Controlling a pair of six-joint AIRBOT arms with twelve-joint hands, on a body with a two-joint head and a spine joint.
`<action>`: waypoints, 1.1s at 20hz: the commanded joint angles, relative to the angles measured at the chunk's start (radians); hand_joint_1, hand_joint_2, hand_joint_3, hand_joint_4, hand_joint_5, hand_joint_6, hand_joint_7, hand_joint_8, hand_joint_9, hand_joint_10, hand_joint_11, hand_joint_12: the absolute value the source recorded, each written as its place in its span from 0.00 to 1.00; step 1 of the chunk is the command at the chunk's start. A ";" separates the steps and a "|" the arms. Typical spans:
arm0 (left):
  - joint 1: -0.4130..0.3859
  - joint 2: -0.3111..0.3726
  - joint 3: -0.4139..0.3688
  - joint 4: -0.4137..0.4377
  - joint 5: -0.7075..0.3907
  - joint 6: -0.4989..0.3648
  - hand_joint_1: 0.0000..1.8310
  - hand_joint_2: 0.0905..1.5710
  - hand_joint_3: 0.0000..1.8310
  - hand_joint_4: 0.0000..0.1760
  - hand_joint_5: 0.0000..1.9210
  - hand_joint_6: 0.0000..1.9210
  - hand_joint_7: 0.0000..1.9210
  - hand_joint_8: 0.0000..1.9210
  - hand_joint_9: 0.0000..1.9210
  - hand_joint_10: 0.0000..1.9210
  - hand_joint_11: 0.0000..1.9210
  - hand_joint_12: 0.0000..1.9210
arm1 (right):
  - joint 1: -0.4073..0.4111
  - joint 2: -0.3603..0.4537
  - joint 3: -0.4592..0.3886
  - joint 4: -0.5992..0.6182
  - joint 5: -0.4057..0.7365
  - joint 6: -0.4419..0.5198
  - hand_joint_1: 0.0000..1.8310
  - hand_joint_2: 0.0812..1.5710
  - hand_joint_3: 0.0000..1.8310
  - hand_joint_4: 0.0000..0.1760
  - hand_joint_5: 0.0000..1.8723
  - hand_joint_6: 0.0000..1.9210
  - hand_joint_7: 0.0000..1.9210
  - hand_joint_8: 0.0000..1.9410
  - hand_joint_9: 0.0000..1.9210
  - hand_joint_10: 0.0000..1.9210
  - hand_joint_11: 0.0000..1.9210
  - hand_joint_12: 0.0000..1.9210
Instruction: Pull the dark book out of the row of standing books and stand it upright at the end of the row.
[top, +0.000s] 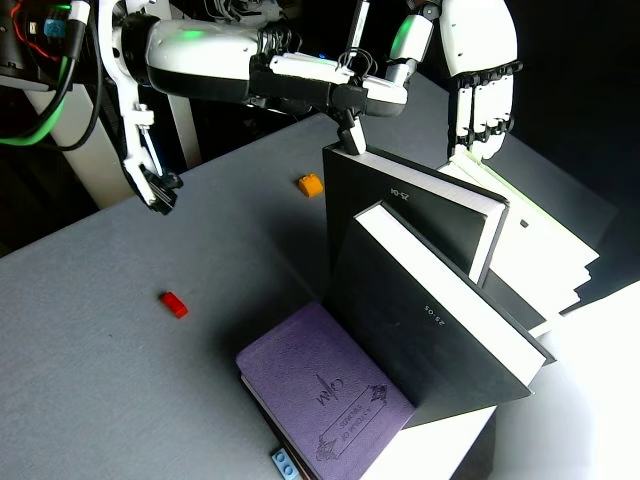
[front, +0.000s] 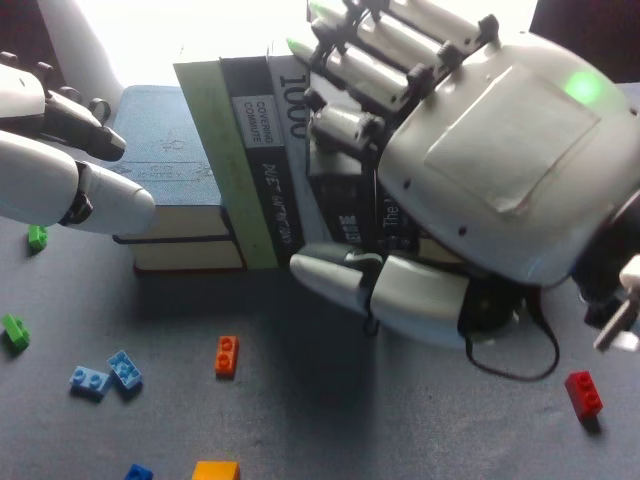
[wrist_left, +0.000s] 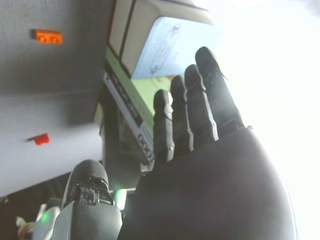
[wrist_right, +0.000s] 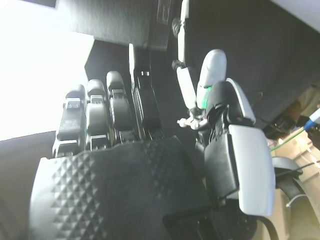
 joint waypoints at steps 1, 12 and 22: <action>-0.009 0.007 -0.001 0.032 -0.076 0.004 0.00 0.70 0.00 0.18 0.14 0.00 0.13 0.00 0.13 0.00 0.14 0.10 | -0.010 0.008 -0.016 -0.007 0.012 -0.022 0.00 0.76 0.00 0.00 0.31 0.30 0.05 0.00 0.00 0.00 0.00 0.00; -0.011 0.007 -0.001 0.025 -0.076 -0.010 0.00 0.71 0.00 0.16 0.13 0.01 0.13 0.00 0.13 0.00 0.14 0.08 | -0.099 0.050 -0.100 0.039 -0.002 -0.123 0.00 0.75 0.00 0.00 0.30 0.29 0.05 0.00 0.00 0.00 0.00 0.00; -0.011 0.006 0.003 0.025 -0.080 -0.013 0.00 0.70 0.00 0.16 0.14 0.00 0.13 0.00 0.13 0.00 0.15 0.08 | -0.231 0.082 -0.100 0.040 -0.003 -0.137 0.00 0.75 0.00 0.00 0.30 0.29 0.06 0.00 0.00 0.00 0.00 0.00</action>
